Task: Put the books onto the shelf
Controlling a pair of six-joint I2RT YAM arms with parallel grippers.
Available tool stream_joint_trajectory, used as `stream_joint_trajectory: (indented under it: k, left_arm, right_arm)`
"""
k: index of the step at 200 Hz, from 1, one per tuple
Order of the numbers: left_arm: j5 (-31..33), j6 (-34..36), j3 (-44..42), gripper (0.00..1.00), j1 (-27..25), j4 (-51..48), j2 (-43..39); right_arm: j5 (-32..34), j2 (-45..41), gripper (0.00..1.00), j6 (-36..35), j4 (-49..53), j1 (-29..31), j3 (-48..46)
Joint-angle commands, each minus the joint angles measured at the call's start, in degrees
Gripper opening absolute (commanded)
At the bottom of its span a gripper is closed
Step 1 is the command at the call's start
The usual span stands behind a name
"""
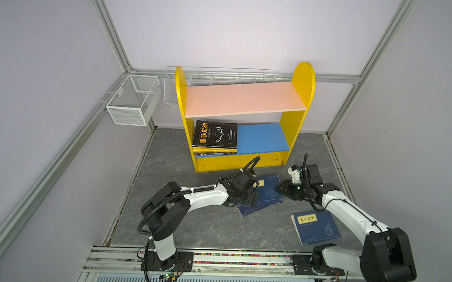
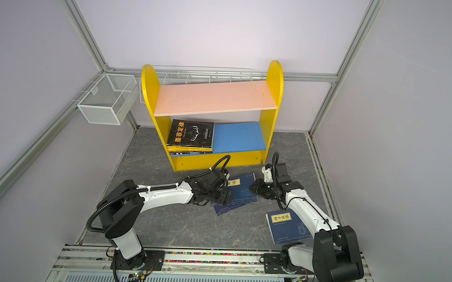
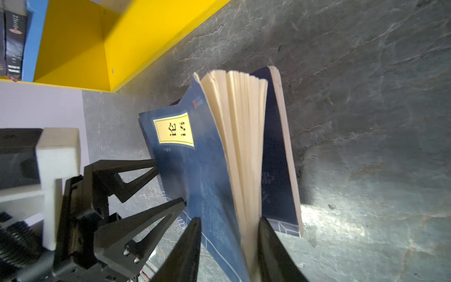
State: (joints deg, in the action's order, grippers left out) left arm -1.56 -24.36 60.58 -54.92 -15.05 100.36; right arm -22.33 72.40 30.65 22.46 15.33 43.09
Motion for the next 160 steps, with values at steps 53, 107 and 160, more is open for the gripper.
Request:
stream_joint_trajectory:
  k: [53,107,160]
  left_arm:
    - [-8.7,1.2,-4.6,0.75,0.8,5.7,-4.1]
    - [-10.8,-0.7,-7.9,0.76,3.4,9.2,-9.1]
    - [-16.5,-8.7,-18.1,0.88,10.9,18.9,-24.3]
  right_arm:
    - [-5.7,0.1,0.14,3.1,-5.2,5.7,0.6]
    - [-8.8,-1.4,0.06,2.5,-7.3,4.4,2.4]
    - [-22.0,-5.1,0.06,5.1,-12.5,-3.4,4.7]
